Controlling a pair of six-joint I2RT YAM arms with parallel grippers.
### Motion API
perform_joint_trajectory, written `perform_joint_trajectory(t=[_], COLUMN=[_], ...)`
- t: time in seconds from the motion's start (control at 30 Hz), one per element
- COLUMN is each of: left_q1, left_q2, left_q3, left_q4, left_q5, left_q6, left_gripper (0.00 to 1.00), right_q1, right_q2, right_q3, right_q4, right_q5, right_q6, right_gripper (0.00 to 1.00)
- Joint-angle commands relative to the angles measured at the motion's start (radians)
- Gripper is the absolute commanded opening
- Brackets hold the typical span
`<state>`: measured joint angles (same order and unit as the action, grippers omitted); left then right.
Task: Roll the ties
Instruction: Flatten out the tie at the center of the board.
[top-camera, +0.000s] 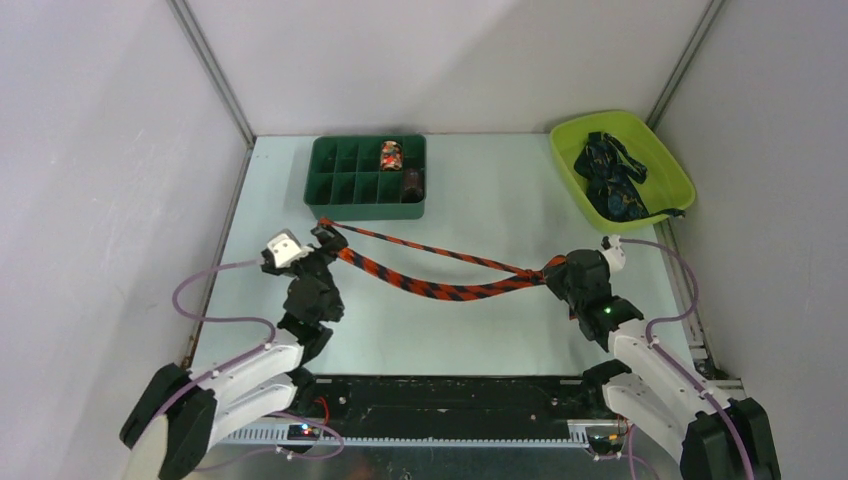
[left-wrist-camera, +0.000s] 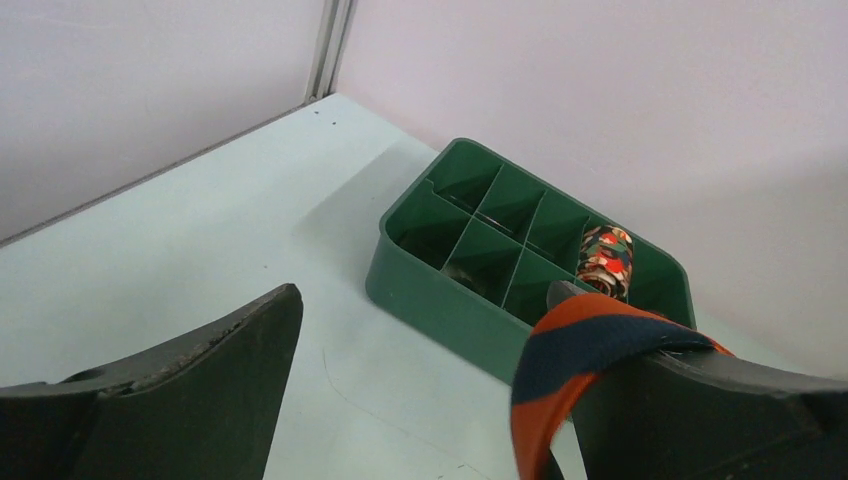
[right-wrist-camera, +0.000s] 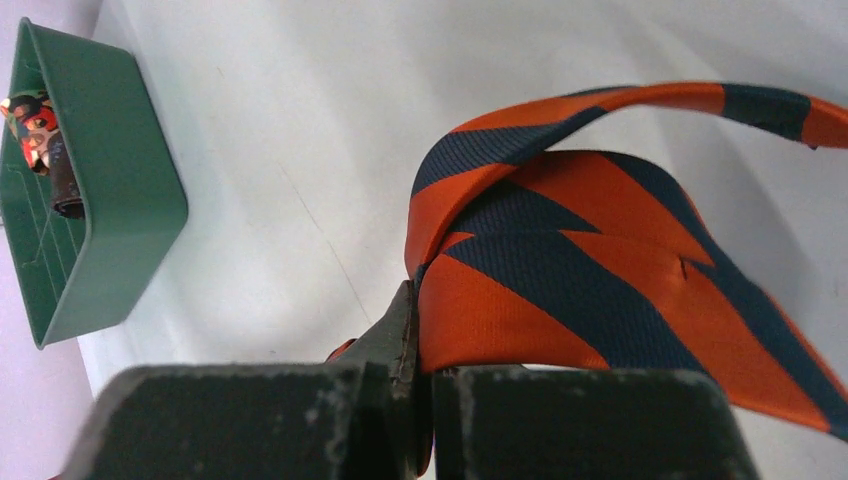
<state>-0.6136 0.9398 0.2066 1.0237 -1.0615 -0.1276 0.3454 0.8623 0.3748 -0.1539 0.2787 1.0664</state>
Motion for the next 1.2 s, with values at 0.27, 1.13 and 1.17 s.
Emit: perform_joint_trajectory(t=[0.27,1.13,1.17], left_q1=[0.234,0.488,0.492], left_q2=[-0.235,-0.279,-0.278], left_q3=[0.024,0.212,0.212], left_q4=[-0.347,-0.571,-0.561], left_q5=[0.356,1.114,1.117], left_q6=[-0.437,-0.792,-0.812], left_gripper=[0.95,0.7,0.69], right_q1=[-0.091,-0.177,-0.18], right_q2=[-0.006,-0.097,-0.099], right_q3=[-0.039,0.017,0.019], right_q4=[0.019,0.066,0.065], right_q5=[-0.007,0.065,0.065], right_q6=[-0.039,-0.212,-0.218], right_gripper=[0.0,0.0,0.0])
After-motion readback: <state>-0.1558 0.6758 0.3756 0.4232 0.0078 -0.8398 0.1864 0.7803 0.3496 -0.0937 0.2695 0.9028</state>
